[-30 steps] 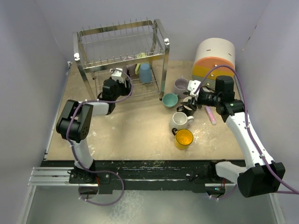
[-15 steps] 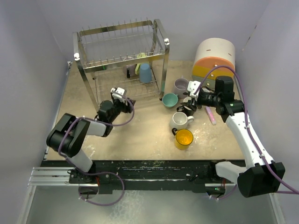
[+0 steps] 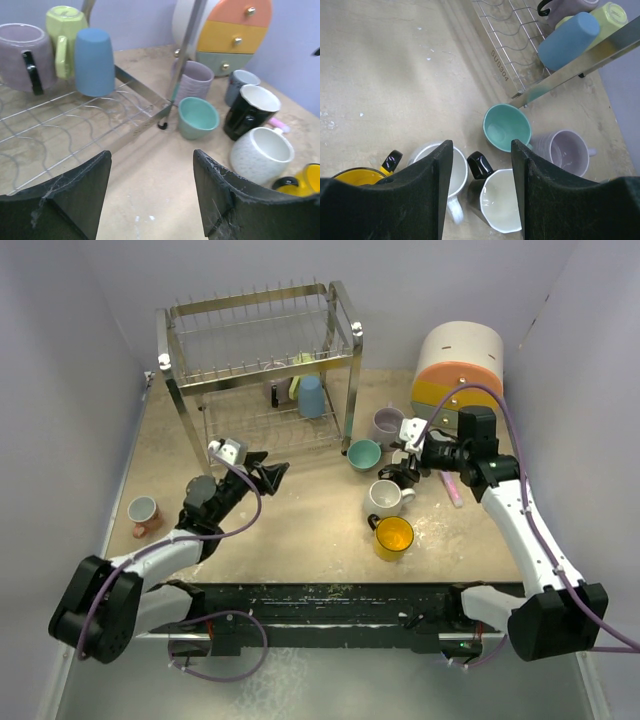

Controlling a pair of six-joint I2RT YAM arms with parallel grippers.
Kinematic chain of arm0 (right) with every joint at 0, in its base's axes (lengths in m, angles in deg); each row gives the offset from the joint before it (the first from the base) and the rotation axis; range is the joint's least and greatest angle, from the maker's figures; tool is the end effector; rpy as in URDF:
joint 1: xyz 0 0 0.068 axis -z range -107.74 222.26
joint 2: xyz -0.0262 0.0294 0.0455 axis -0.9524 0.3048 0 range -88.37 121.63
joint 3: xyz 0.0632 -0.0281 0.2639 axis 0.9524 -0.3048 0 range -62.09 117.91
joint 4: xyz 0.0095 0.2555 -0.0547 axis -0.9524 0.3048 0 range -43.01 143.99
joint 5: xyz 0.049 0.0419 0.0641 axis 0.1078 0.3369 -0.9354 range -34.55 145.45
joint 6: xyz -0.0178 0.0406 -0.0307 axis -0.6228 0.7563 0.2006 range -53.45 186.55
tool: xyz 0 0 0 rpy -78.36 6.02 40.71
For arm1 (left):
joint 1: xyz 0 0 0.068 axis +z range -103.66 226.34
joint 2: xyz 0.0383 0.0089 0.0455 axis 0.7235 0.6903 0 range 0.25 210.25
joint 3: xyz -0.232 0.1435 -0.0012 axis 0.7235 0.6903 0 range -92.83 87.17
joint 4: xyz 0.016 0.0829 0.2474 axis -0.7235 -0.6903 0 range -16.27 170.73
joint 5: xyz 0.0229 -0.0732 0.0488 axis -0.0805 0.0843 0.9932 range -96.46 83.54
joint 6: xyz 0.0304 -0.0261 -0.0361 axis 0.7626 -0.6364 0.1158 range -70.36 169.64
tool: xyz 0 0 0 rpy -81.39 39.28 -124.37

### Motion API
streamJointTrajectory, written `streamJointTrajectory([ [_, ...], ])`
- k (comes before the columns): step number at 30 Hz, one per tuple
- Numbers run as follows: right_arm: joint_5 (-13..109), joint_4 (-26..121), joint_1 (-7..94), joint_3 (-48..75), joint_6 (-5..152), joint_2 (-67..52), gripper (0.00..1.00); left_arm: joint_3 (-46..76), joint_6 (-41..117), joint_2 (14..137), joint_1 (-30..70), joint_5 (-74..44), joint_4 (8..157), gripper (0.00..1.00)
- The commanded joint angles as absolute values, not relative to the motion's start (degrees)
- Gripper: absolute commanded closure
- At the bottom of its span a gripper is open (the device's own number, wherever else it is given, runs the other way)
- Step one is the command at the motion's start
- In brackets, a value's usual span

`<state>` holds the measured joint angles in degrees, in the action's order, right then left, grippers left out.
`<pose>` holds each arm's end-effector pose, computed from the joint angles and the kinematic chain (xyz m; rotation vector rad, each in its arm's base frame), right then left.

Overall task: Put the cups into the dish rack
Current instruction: Pick up the cup at the center of the board.

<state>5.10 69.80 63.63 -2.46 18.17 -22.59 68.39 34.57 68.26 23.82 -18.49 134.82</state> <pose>0.2395 0.0641 0.3409 -1.3261 1.3736 0.4444 0.2141 -0.0970 0.2211 0.2721 1.5014 -0.6832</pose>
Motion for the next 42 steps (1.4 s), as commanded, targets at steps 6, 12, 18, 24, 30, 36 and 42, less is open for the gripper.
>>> streamJointTrajectory([
  [6, 3.73, 70.62, 63.82, -2.33, 15.54, -21.18, 0.47, 69.57, 20.6, 56.37, 23.86, -27.94, 123.49, 0.31],
  [12, 4.03, 70.91, 64.71, -2.21, 15.47, -20.24, 0.47, 71.58, 13.51, 51.59, 23.79, -29.12, 124.66, 0.31],
  [18, 3.67, 71.42, 66.53, -1.76, 15.6, -19.82, 0.47, 70.12, 5.88, 52.43, 23.88, -31.59, 124.46, 0.32],
  [24, 2.94, 71.14, 69.07, -1.63, 16.59, -19.99, 0.46, 66.2, -0.34, 57.0, 23.87, -35.45, 123.12, 0.34],
  [30, 3.12, 70.51, 70.07, -1.63, 18.26, -19.67, 0.46, 62.93, 2.35, 56.8, 19.41, -32.42, 117.41, 0.35],
  [36, 3.59, 69.66, 70.59, -1.63, 20.8, -19.08, 0.46, 62.16, 5.41, 55.0, 14.63, -27.2, 114.21, 0.35],
  [42, 4.18, 68.65, 70.93, -1.58, 22.98, -18.27, 0.46, 62.06, 5.73, 56.01, 11.08, -25.23, 117.05, 0.36],
])
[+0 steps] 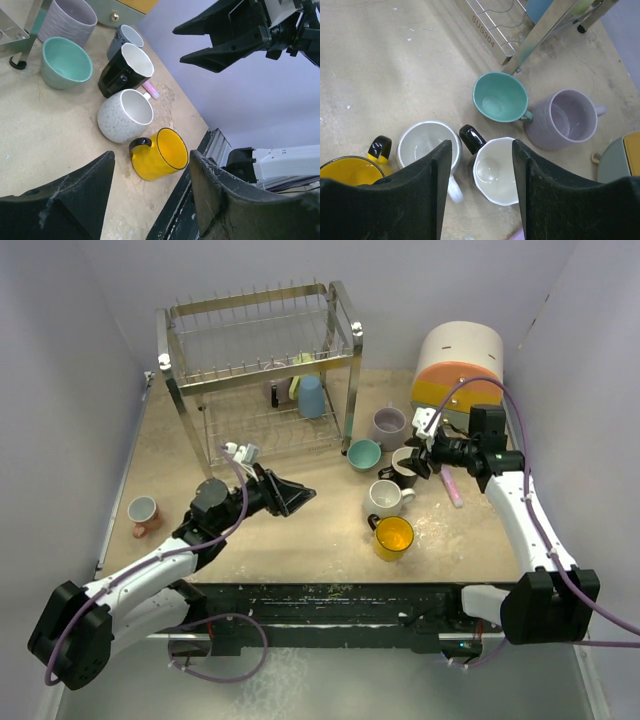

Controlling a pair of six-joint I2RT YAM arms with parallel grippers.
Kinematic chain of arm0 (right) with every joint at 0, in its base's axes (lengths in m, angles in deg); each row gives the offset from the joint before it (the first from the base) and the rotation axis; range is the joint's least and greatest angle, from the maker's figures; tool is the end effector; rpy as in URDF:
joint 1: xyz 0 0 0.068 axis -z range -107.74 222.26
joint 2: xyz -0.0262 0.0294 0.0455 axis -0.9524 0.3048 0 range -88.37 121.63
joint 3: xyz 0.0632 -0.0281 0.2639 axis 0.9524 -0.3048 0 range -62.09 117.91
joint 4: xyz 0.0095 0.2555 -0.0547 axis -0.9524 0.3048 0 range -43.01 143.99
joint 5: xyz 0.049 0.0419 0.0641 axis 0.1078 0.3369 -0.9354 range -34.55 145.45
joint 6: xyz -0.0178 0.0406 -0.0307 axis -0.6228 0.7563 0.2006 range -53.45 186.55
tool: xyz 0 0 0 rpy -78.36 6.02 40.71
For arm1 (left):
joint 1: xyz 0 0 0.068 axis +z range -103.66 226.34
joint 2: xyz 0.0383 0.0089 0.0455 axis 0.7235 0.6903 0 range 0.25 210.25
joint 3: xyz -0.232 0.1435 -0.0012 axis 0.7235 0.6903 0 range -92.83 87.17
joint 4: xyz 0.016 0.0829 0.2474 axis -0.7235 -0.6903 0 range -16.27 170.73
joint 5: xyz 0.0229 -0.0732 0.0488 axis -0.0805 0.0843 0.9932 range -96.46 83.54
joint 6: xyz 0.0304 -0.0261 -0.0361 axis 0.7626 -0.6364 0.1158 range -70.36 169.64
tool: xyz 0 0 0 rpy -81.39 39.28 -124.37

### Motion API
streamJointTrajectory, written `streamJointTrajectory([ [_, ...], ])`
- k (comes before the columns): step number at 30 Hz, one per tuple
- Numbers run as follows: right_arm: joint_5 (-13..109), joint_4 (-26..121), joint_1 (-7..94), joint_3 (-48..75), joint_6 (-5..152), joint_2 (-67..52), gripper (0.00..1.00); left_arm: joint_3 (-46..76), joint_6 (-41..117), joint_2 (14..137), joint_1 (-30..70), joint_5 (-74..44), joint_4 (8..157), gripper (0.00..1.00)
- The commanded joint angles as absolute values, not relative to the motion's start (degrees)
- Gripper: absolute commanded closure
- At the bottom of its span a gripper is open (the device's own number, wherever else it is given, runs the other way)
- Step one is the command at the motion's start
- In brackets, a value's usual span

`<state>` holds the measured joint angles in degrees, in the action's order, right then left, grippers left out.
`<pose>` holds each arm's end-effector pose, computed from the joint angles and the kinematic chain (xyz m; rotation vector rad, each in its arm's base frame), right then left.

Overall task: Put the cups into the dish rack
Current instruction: Pick up the cup at the center of the board.

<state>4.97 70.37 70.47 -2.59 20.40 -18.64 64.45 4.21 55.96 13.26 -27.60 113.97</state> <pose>0.2599 0.0357 0.3232 -1.2086 1.5385 0.4440 0.1744 -0.1291 0.2490 0.1347 1.7336 -1.3334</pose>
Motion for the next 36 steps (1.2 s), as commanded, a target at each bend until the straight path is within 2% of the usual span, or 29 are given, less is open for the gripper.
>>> streamJointTrajectory([
  [1, 4.35, 68.51, 70.98, -1.62, 23.37, -18.16, 0.46, 61.8, 5.89, 56.51, 10.28, -24.83, 117.45, 0.36],
  [8, 5.68, 66.73, 71.51, -1.87, 26.81, -17.82, 0.45, 59.89, 7.83, 61.37, 4.83, -21.57, 117.98, 0.36],
  [18, 13.76, 58.92, 72.69, -3.4, 37.05, -17.38, 0.43, 61.46, 1.38, 71.86, 3.79, -19.88, 124.6, 0.37],
  [23, 20.4, 53.16, 72.8, -3.91, 42.91, -15.3, 0.42, 62.43, 1.04, 71.3, 3.8, -16.79, 123.73, 0.37],
  [28, 26.72, 53.39, 72.79, -2.98, 49.65, -11.91, 0.44, 63.04, 1.67, 69.23, 3.78, -15.27, 121.71, 0.36],
  [36, 30.82, 57.97, 72.79, 0.1, 48.34, -6.26, 0.46, 63.76, 2.69, 66.46, 3.78, -13.24, 119.51, 0.36],
])
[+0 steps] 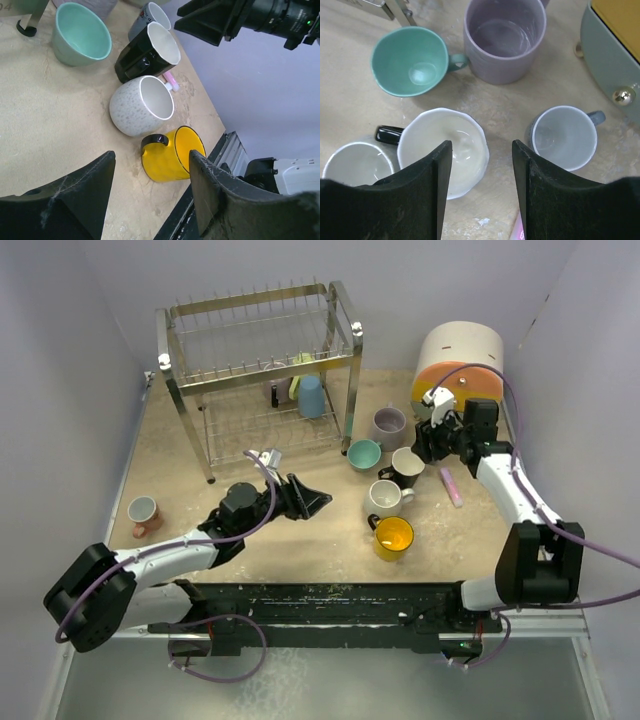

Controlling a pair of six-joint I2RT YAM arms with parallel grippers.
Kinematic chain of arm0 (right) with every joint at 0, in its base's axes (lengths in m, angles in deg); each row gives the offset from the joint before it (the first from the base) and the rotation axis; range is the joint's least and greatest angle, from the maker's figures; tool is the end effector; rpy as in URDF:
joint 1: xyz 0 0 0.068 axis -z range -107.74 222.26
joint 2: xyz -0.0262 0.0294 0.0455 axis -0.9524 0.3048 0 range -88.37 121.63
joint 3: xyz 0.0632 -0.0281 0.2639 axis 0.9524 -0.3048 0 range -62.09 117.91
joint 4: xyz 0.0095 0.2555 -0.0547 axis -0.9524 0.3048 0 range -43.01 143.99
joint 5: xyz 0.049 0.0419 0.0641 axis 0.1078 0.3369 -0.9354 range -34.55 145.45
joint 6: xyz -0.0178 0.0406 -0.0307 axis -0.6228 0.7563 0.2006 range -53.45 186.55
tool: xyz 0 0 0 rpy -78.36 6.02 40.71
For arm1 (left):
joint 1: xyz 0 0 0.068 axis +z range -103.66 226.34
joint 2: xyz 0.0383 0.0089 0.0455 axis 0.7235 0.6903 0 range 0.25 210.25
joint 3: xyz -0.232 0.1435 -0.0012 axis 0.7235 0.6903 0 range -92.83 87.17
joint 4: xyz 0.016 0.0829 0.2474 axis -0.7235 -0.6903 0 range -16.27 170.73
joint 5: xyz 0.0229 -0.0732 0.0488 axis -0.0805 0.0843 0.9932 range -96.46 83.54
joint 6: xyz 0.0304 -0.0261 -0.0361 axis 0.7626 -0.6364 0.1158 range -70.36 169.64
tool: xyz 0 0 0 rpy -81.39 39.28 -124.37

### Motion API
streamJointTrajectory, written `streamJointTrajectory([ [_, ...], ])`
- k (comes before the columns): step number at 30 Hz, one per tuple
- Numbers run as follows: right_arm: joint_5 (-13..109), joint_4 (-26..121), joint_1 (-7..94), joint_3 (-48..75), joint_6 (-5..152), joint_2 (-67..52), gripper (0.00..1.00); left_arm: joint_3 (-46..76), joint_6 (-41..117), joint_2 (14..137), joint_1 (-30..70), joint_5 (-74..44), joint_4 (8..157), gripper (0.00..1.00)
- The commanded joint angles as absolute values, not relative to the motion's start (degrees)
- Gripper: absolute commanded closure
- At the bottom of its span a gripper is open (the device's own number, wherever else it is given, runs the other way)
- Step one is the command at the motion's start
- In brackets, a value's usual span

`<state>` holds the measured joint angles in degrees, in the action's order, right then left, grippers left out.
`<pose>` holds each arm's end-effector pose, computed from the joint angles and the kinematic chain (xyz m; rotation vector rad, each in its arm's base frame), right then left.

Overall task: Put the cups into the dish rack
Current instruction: Pick up the cup at the center of the board.

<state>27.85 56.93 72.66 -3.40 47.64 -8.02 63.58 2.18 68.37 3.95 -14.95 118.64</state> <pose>0.3157 0.0143 0.2839 -0.6069 1.9764 0.3038 0.1786 -0.1704 0.2168 0.0406 1.8611 -1.2662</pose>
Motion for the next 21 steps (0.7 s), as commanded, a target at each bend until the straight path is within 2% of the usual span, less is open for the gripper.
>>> streamJointTrajectory([
  [1, 30.94, 59.32, 72.78, 0.6, 47.95, -5.26, 0.48, 63.69, 2.71, 66.28, 3.8, -13.23, 119.32, 0.36],
  [10, 33.78, 59.44, 72.76, 1.28, 46.78, -0.33, 0.52, 64.03, 2.65, 65.65, 3.78, -13.14, 118.99, 0.36],
  [21, 37.21, 60.79, 72.27, 3.28, 47.74, 4.82, 0.75, 63.79, 2.7, 65.4, 3.79, -13.75, 119.08, 0.36],
])
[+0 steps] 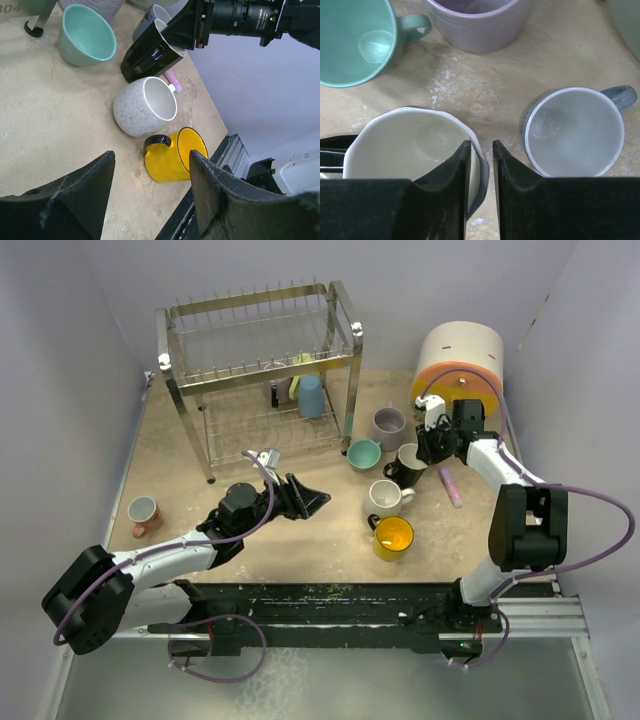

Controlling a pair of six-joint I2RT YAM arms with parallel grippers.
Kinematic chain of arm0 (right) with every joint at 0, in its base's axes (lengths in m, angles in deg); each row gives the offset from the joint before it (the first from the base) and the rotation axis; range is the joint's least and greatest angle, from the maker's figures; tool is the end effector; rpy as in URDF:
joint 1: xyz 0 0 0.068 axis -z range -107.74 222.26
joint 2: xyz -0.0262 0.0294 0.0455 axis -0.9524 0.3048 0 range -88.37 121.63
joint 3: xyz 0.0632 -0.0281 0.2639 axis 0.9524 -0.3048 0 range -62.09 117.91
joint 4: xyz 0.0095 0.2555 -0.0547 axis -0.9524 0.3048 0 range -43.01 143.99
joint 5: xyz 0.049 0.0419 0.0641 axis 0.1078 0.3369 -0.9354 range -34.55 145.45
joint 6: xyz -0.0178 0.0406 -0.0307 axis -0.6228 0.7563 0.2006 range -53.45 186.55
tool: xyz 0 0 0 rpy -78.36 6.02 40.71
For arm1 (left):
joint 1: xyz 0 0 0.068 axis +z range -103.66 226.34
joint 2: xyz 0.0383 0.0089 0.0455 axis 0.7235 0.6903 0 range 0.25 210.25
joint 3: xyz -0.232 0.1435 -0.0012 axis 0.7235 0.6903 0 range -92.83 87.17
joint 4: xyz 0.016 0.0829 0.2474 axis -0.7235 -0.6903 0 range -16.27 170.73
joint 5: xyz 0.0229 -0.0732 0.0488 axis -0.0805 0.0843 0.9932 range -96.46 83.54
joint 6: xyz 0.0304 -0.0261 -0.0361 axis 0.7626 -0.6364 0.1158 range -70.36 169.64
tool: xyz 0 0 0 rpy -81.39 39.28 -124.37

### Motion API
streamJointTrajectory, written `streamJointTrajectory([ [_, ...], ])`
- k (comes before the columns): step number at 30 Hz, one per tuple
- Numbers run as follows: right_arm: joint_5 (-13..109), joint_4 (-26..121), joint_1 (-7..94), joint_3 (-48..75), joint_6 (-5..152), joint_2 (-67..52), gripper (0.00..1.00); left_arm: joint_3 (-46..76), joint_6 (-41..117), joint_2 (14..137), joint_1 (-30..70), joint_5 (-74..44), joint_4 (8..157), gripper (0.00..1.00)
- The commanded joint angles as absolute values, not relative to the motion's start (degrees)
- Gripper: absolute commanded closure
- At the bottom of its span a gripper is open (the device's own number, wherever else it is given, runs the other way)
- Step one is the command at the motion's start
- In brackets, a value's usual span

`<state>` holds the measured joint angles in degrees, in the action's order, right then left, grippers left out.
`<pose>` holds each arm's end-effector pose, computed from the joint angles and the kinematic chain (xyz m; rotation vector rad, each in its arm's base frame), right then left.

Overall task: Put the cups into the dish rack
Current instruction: Pick up the cup at the center of the board.

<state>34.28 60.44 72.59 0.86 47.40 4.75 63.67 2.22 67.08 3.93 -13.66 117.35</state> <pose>0.3541 0.0108 0.2319 -0.5516 2.2147 0.2540 0.1771 -0.1680 0.2189 0.0227 1.8580 -1.2478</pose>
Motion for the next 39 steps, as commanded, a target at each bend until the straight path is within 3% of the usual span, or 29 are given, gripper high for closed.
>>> streamJointTrajectory([
  [1, 37.51, 60.8, 72.33, 3.29, 47.74, 4.87, 0.76, 63.84, 2.72, 64.98, 3.8, -13.79, 118.87, 0.36],
  [8, 38.31, 61.96, 72.26, 4.29, 47.58, 3.25, 1.0, 64.87, 2.28, 63.23, 3.8, -13.74, 118.48, 0.36],
  [23, 30.54, 59.37, 74.44, 1.73, 48.5, -11.41, 1.0, 67.33, -1.0, 58.44, 3.78, -17.29, 125.23, 0.32],
  [27, 25.0, 58.69, 75.64, 1.3, 48.63, -15.5, 1.0, 69.24, -2.26, 57.18, 3.8, -17.7, 131.97, 0.19],
  [31, 16.95, 56.65, 75.86, 0.97, 49.83, -19.71, 1.0, 71.21, -5.44, 57.02, 3.83, -17.78, 140.6, 0.0],
  [39, -5.6, 38.44, 75.83, 0.49, 60.59, -21.66, 1.0, 65.18, -17.11, 65.45, 3.89, -26.51, 152.02, 0.01],
])
